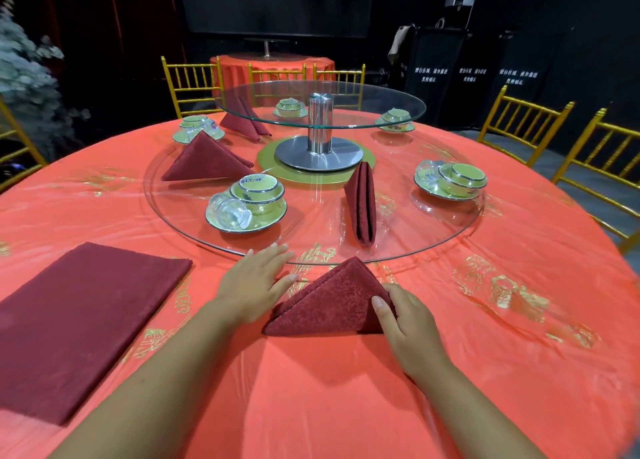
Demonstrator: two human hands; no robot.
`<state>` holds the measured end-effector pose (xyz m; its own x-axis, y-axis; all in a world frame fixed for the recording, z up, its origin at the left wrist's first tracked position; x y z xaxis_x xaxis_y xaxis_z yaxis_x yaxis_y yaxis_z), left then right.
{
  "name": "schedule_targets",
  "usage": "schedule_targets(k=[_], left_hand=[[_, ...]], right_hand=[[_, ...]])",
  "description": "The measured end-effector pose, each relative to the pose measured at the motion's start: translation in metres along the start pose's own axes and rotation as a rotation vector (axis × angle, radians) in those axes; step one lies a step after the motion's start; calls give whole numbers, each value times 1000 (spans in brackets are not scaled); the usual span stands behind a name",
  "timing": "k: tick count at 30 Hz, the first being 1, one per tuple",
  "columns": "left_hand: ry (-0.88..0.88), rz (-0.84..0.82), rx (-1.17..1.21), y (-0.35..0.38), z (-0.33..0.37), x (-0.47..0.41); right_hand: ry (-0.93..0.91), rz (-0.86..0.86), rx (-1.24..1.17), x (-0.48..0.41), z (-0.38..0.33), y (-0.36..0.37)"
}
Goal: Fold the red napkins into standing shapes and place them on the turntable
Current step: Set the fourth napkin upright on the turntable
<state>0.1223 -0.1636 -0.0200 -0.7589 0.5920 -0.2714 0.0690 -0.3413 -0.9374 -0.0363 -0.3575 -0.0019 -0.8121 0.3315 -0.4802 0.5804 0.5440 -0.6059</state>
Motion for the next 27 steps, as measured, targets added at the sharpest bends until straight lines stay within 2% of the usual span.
schedule_targets(k=[6, 8, 10, 12, 13, 16, 18, 20, 23, 27], left_hand=[[-182, 31, -163, 2, -22, 13], [-278, 133, -162, -2, -25, 22], [-333, 328, -66, -15, -25, 32], [-208, 486, -23, -29, -15, 38], [-118, 515, -17, -32, -8, 39], [30, 400, -26, -24, 6, 34], [2, 275, -73, -11, 3, 31], [-100, 196, -121, 0, -9, 30], [-235, 218, -122, -1, -19, 30], [-327, 299, -186, -8, -20, 32]], right_hand=[[-6, 18, 43, 1, -1, -1], [-11, 24, 42, 2, -2, -2], [-20, 27, 37, 4, -4, -2], [-28, 40, 39, 5, -5, -3], [-33, 46, 42, 4, -4, -3], [-43, 54, 54, 4, -3, -1], [-42, 63, 62, 4, -3, -1], [-48, 67, 72, 5, -4, -1], [-50, 67, 83, 6, -4, -1], [-46, 69, 83, 6, -6, -3]])
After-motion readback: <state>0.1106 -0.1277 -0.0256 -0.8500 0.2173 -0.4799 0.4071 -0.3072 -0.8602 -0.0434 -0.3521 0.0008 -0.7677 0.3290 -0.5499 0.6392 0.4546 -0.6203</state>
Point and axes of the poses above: each hand's wrist, its own x-axis away from the middle knuckle, its own y-axis out of the palm, z = x × y, the point moved 7 cm from there along -x, towards the middle knuckle, and after that the axes turned 7 degrees about z, right-handed, at the moved point
